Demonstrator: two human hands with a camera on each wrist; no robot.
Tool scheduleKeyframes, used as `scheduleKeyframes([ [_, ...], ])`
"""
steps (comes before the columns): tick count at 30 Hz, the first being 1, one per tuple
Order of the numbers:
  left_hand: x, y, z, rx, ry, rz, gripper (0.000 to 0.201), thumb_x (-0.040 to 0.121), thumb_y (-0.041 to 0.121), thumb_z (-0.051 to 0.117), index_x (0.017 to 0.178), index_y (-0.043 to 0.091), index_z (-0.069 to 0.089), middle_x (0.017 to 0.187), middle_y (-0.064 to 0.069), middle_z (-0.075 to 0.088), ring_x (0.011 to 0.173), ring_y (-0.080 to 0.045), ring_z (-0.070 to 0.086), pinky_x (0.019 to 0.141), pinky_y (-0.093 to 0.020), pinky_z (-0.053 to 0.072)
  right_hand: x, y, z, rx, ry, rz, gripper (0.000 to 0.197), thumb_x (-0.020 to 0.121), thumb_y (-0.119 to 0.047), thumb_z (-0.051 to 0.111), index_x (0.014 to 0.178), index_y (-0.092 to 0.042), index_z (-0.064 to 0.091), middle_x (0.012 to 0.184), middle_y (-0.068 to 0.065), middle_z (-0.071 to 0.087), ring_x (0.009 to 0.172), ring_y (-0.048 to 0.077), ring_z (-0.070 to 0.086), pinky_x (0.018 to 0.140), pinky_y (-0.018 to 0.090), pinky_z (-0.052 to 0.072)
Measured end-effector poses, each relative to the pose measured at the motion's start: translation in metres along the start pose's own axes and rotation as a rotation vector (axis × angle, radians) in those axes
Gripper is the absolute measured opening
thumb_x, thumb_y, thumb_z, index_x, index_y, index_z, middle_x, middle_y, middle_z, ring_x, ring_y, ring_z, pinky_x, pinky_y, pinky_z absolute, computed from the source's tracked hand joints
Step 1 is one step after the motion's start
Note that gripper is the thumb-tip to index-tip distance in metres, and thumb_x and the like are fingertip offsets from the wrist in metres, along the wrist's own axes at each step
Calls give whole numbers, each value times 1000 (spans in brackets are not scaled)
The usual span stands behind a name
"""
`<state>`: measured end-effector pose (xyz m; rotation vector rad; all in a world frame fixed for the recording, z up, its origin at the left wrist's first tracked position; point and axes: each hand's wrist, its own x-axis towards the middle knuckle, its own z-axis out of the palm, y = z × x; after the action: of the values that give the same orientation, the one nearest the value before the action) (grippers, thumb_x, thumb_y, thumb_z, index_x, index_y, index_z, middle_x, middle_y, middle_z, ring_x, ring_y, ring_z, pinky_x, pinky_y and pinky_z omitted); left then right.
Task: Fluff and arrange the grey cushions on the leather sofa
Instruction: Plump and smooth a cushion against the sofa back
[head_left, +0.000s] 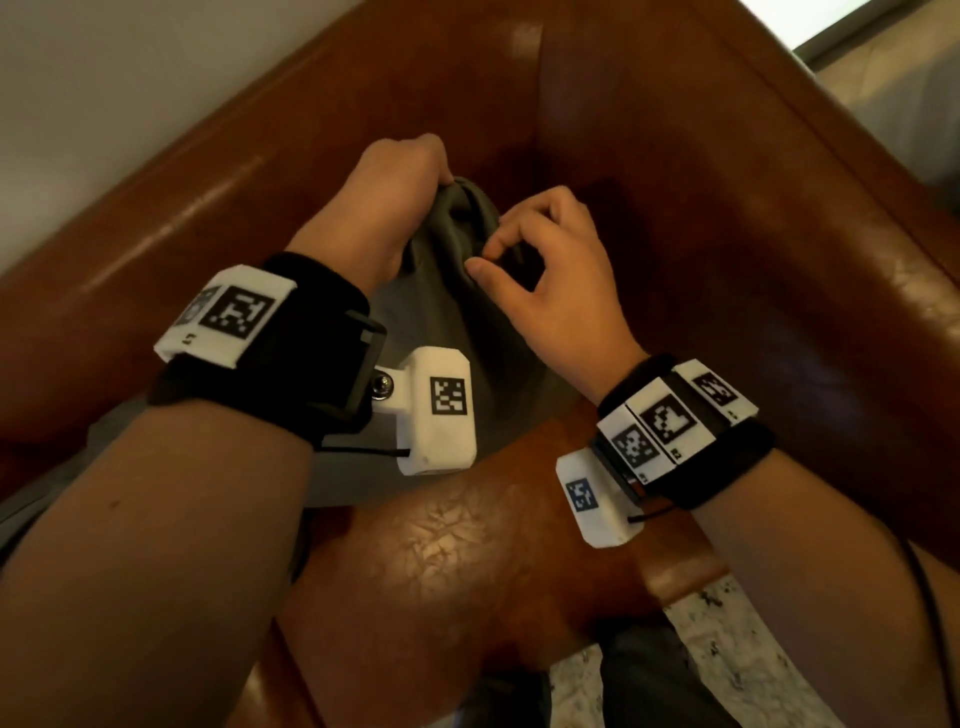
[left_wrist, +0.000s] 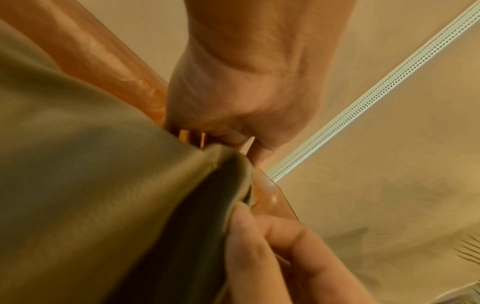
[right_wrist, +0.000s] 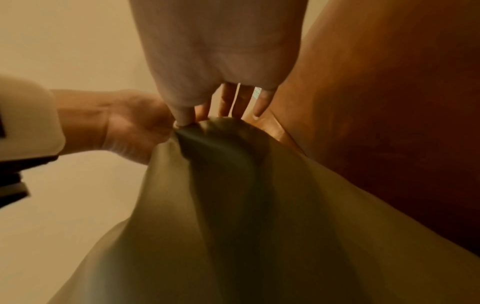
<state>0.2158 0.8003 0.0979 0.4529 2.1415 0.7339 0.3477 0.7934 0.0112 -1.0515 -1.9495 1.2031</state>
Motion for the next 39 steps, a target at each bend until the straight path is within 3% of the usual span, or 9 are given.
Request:
scheduleKeyframes([
  [3, -2, 5, 1, -79, -9, -24, 6, 83, 13, 51, 81, 13, 45, 78, -6, 37, 72, -24, 40, 63, -39, 33, 1, 0, 2, -30, -21, -15, 18, 83, -38, 72, 86, -22, 65, 104, -6, 49, 104, 16, 49, 91, 41, 44],
  [8, -1, 2, -1, -197, -37, -34, 11, 88, 12, 55, 77, 11, 57, 67, -4, 56, 58, -19, 60, 62, -30, 51, -1, 0, 5, 7, 0, 32, 26, 79, -37, 76, 92, -20, 62, 103, -5, 47, 98, 11, 48, 83, 24, 42],
  [12, 3, -14, -1, -273, -77, -52, 32, 91, 24, 61, 115, 3, 63, 107, -12, 69, 98, -27, 67, 89, -43, 55, 4, -1, 8, 33, 52, 53, 30, 78, -31, 78, 98, -15, 63, 100, -1, 50, 89, 7, 48, 78, 18, 42],
  [16, 0, -16, 1, -266, -100, -62, 58, 81, 38, 65, 127, 4, 57, 126, -12, 63, 116, -29, 60, 98, -47, 49, 5, -1, 15, -27, 75, 44, 13, 85, -24, 70, 95, -16, 71, 96, 1, 50, 91, 18, 53, 79, 36, 48],
  [19, -1, -16, 1, -254, -105, -58, 74, 70, 43, 64, 134, 8, 52, 134, -10, 58, 124, -29, 54, 103, -49, 44, 5, -1, 17, -88, 68, 30, 13, 89, -24, 65, 96, -16, 72, 96, 0, 48, 94, 20, 50, 78, 28, 42],
  [22, -5, -11, 0, -227, -110, 6, 24, 91, 31, 62, 99, 8, 65, 106, -7, 67, 109, -22, 62, 98, -42, 49, 2, -3, 17, 26, 62, 99, 17, 95, -28, 57, 94, -17, 70, 95, -3, 47, 95, 17, 51, 80, 22, 37],
  [26, -7, -17, 1, -223, -125, 60, 25, 96, 22, 58, 73, 13, 61, 70, 0, 64, 73, -14, 65, 77, -34, 56, 0, -9, 15, 150, 114, 192, 9, 91, -30, 64, 84, -24, 67, 92, -7, 46, 97, 15, 52, 84, 22, 41],
  [33, 0, -25, 2, -304, 14, 57, 22, 98, 26, 53, 79, 18, 60, 84, -1, 64, 89, -20, 64, 91, -45, 53, -7, -24, 8, -61, 336, -96, 12, 84, -18, 69, 80, -9, 63, 94, 5, 51, 91, 21, 51, 77, 42, 46],
  [39, 4, -36, 8, -382, 71, 116, 25, 99, 27, 51, 77, 17, 56, 86, -2, 61, 93, -20, 62, 95, -44, 52, 1, -23, 19, 69, 252, 48, 15, 86, -26, 70, 92, -14, 61, 92, -5, 58, 81, 5, 54, 70, 18, 46],
])
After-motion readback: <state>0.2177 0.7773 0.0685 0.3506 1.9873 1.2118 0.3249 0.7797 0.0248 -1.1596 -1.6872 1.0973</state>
